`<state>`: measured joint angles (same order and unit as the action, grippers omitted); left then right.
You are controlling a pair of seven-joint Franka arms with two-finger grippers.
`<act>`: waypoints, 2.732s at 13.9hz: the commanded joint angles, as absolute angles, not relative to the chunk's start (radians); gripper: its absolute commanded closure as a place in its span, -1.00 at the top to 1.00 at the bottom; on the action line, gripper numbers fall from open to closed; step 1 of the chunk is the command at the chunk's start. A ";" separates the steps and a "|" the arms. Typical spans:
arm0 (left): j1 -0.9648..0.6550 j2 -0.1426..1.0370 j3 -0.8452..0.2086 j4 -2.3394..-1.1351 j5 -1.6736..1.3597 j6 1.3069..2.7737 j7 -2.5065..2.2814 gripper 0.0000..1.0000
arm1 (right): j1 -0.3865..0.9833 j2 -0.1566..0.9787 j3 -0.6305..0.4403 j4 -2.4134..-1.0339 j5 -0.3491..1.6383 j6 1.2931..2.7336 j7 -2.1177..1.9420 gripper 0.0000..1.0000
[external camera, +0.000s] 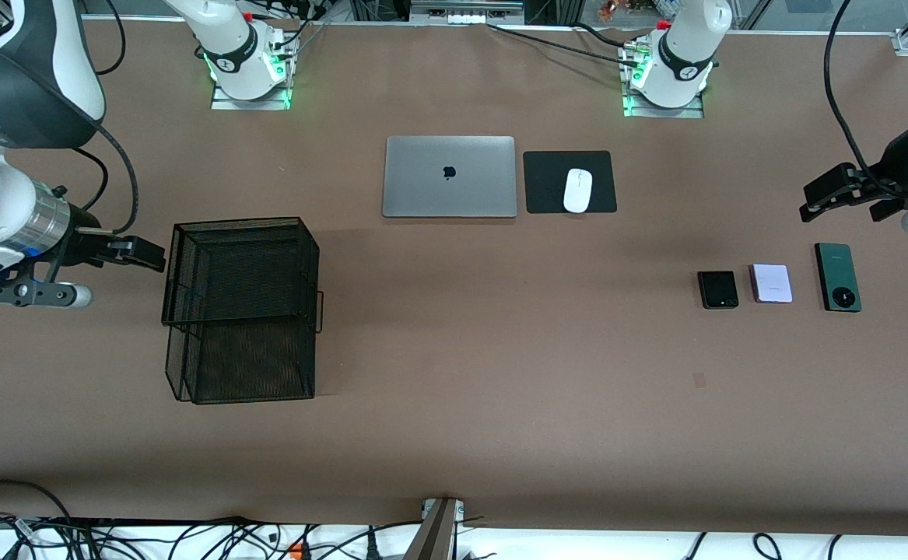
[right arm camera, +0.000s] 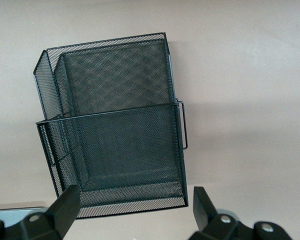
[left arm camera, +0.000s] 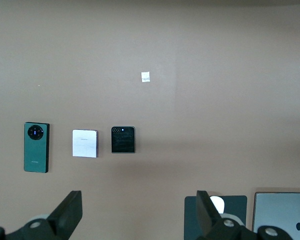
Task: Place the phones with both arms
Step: 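Move the left gripper over the black flip phone, then lower the left gripper and grasp the black flip phone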
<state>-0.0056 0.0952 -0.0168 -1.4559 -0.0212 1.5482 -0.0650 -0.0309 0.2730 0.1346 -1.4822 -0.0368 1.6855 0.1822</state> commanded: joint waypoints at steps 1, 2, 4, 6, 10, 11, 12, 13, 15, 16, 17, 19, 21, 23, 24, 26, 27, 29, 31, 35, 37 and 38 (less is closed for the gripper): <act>-0.014 0.081 -0.002 -1.457 -0.031 1.528 -0.048 1.00 | -0.034 0.255 0.132 -1.482 -0.022 1.663 0.169 1.00; -0.014 0.080 0.000 -1.457 -0.031 1.528 -0.048 1.00 | -0.034 0.255 0.132 -1.482 -0.015 1.663 0.173 1.00; -0.014 0.078 0.000 -1.456 -0.031 1.526 -0.052 1.00 | -0.034 0.253 0.133 -1.482 -0.011 1.663 0.178 1.00; -0.014 0.078 -0.003 -1.457 -0.032 1.519 -0.061 1.00 | -0.034 0.244 0.140 -1.482 -0.011 1.660 0.181 1.00; -0.009 0.095 0.002 -1.496 -0.026 1.538 -0.048 1.00 | -0.034 0.242 0.137 -1.483 -0.011 1.663 0.186 1.00; 0.004 0.098 0.003 -1.515 -0.026 1.560 -0.043 1.00 | -0.034 0.248 0.137 -1.483 -0.011 1.670 0.184 1.00; 0.014 0.098 0.003 -1.543 -0.023 1.589 -0.038 1.00 | -0.034 0.249 0.137 -1.482 -0.011 1.671 0.184 1.00; 0.014 0.098 0.003 -1.586 -0.008 1.636 -0.038 1.00 | -0.034 0.249 0.137 -1.483 -0.011 1.664 0.184 1.00; 0.015 0.095 0.002 -1.676 0.025 1.734 -0.038 1.00 | -0.034 0.247 0.137 -1.483 -0.011 1.661 0.184 1.00; 0.021 0.095 0.000 -1.713 0.026 1.771 -0.038 1.00 | -0.034 0.247 0.137 -1.483 -0.011 1.661 0.184 1.00; 0.026 0.095 0.000 -1.747 0.026 1.802 -0.037 1.00 | -0.034 0.247 0.137 -1.483 -0.011 1.661 0.180 1.00; 0.038 0.087 0.002 -1.845 0.028 1.895 -0.002 1.00 | -0.034 0.245 0.137 -1.483 -0.011 1.660 0.179 1.00; 0.061 0.066 -0.002 -1.967 0.029 2.033 0.040 1.00 | -0.034 0.242 0.137 -1.483 -0.012 1.645 0.175 1.00; 0.063 0.060 0.000 -2.064 0.029 2.145 0.048 1.00 | -0.034 0.242 0.137 -1.483 -0.011 1.634 0.172 1.00; 0.063 0.060 -0.002 -2.113 0.031 2.207 0.048 1.00 | -0.034 0.242 0.137 -1.483 -0.011 1.635 0.172 1.00; 0.063 0.055 0.000 -2.218 0.031 2.333 0.048 1.00 | -0.034 0.242 0.138 -1.483 -0.011 1.635 0.172 1.00; 0.063 0.061 0.000 -2.259 0.031 2.392 0.049 1.00 | -0.034 0.242 0.138 -1.483 -0.011 1.635 0.173 1.00; 0.063 0.098 0.000 -2.307 0.031 2.453 0.051 1.00 | -0.034 0.242 0.140 -1.483 -0.011 1.634 0.172 1.00; 0.067 0.129 0.000 -2.333 0.032 2.499 0.052 1.00 | -0.034 0.242 0.138 -1.483 -0.011 1.634 0.169 1.00; 0.087 0.245 0.000 -2.341 0.067 2.647 0.055 1.00 | -0.034 0.242 0.137 -1.483 -0.011 1.634 0.170 1.00; 0.098 0.297 0.002 -2.338 0.067 2.703 0.055 1.00 | -0.034 0.242 0.137 -1.483 -0.011 1.634 0.170 1.00; 0.100 0.322 0.002 -2.336 0.067 2.735 0.055 1.00 | -0.034 0.242 0.137 -1.483 -0.011 1.634 0.170 1.00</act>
